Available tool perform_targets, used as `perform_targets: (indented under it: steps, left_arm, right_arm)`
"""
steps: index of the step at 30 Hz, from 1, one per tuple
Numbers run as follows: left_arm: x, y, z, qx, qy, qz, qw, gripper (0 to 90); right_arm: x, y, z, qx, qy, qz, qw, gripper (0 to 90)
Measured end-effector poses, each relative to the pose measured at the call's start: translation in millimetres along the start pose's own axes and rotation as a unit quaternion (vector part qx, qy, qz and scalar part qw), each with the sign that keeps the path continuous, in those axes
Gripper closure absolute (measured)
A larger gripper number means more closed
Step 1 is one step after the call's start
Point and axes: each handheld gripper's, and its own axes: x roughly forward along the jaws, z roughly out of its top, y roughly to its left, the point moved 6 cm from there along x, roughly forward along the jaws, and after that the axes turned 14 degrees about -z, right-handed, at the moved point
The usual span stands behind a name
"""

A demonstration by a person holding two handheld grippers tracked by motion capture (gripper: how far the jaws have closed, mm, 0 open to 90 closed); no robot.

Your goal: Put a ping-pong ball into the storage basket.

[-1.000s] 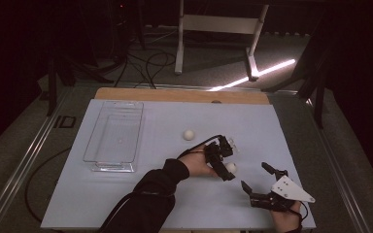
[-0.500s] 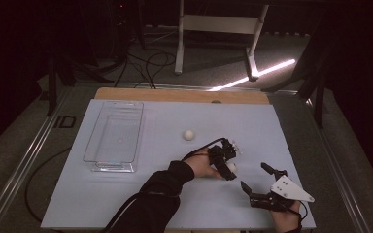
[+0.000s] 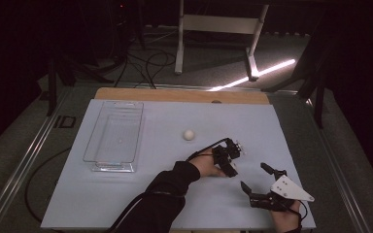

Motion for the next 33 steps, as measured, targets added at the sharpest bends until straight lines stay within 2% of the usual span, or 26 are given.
perform_targets:
  steps: [4,6,18,24,33]
  left_arm:
    - [1.4,-0.1,-0.8,0.000,0.010,-0.003,0.9999,50.9]
    - [0.9,-1.3,-0.7,0.001,0.009,-0.011,0.9999,51.3]
    - [-8.4,-6.2,-2.5,0.003,0.015,-0.026,0.9995,52.0]
    - [-16.0,-11.9,-5.3,0.021,0.025,-0.032,0.9989,52.1]
    - [-28.7,-22.1,-15.4,0.035,0.042,-0.051,0.9972,52.1]
  right_arm:
    - [0.1,0.0,-0.1,0.000,0.000,0.000,1.0000,8.3]
    - [0.2,0.1,-0.1,0.000,0.000,0.000,1.0000,8.3]
    - [0.0,0.2,0.2,-0.001,0.000,0.001,1.0000,8.3]
    - [-0.1,-0.5,0.6,0.000,-0.001,-0.002,1.0000,8.3]
    - [0.3,-0.6,0.3,-0.003,0.000,-0.003,1.0000,8.3]
